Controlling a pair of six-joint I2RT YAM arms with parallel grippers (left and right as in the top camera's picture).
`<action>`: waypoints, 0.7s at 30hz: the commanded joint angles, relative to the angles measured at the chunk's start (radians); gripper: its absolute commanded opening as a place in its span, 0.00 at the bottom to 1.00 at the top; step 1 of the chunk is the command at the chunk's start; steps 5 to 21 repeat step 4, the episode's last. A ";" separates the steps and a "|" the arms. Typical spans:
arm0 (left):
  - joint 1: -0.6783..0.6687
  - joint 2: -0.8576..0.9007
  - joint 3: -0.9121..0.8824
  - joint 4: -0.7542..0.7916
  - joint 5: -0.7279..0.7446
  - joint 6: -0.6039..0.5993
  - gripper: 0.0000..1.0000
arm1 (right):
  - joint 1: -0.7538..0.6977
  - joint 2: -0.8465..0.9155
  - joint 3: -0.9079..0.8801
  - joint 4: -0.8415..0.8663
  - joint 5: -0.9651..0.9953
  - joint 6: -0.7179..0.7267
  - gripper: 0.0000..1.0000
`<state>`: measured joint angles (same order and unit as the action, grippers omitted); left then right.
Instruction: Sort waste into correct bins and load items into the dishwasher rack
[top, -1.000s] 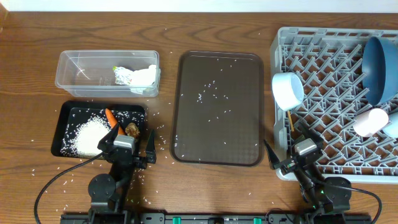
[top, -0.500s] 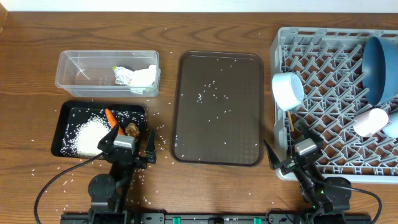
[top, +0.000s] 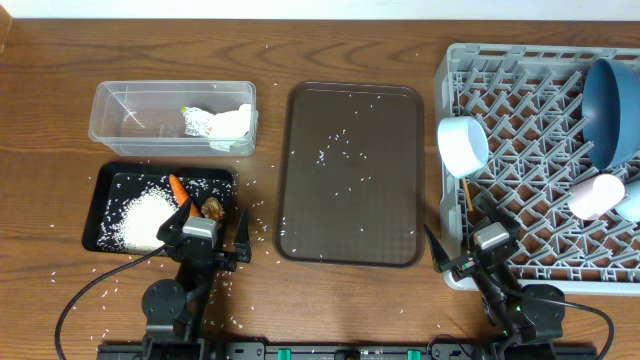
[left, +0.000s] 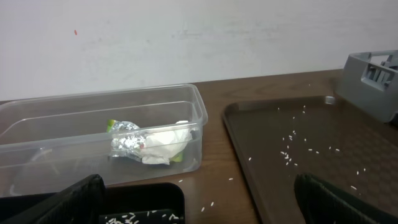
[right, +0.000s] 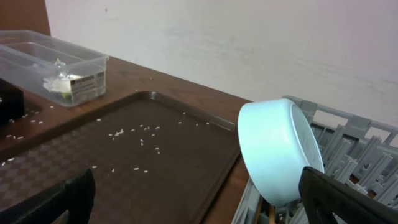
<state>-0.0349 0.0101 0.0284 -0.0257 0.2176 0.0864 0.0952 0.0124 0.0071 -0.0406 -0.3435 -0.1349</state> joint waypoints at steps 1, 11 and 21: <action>-0.004 -0.006 -0.024 -0.021 -0.005 0.010 0.98 | -0.019 -0.006 -0.002 -0.003 0.003 0.015 0.99; -0.004 -0.006 -0.024 -0.021 -0.005 0.010 0.98 | -0.019 -0.006 -0.002 -0.004 0.003 0.015 0.99; -0.004 -0.006 -0.024 -0.021 -0.005 0.010 0.98 | -0.019 -0.006 -0.002 -0.004 0.003 0.015 0.99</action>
